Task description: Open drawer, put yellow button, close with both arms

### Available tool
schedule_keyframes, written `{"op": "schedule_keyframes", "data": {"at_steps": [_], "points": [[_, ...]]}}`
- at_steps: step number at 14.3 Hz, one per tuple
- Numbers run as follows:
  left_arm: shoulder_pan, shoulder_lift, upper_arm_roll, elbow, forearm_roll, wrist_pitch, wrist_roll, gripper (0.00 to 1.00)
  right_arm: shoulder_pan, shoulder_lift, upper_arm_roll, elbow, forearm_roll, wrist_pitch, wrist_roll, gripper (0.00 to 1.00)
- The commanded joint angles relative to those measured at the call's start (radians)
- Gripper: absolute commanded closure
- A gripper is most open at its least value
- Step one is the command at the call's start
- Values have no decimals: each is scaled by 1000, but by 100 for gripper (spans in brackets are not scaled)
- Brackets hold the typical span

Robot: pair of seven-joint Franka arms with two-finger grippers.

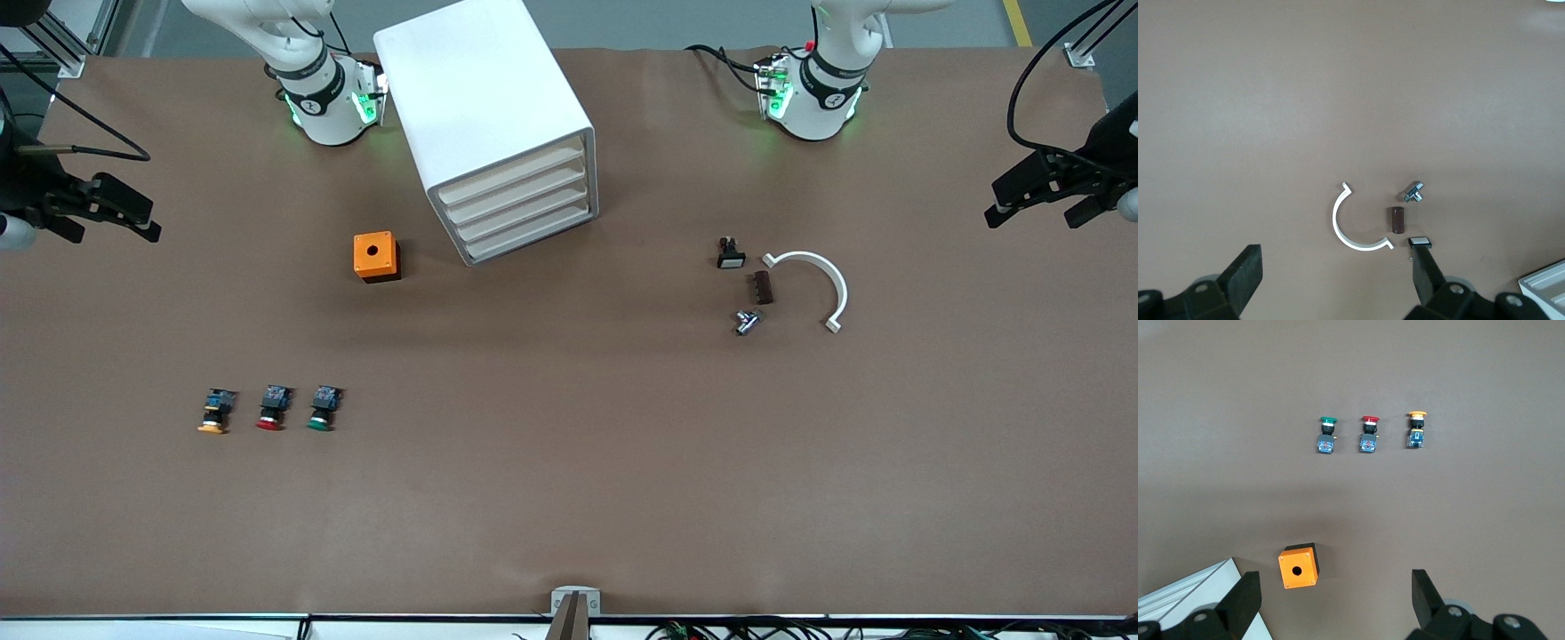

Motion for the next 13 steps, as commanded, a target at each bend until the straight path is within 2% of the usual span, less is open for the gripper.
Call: {"op": "schedule_keyframes", "data": {"at_steps": [1, 8, 13], "points": [[5, 3, -7, 11, 25, -13, -13, 1, -20, -33, 10, -36, 5, 24, 8, 0], [25, 32, 19, 11, 24, -13, -15, 1, -21, -33, 10, -36, 4, 36, 2, 0], [27, 173, 10, 45, 8, -2, -35, 1, -20, -33, 10, -36, 4, 45, -4, 0]]}}
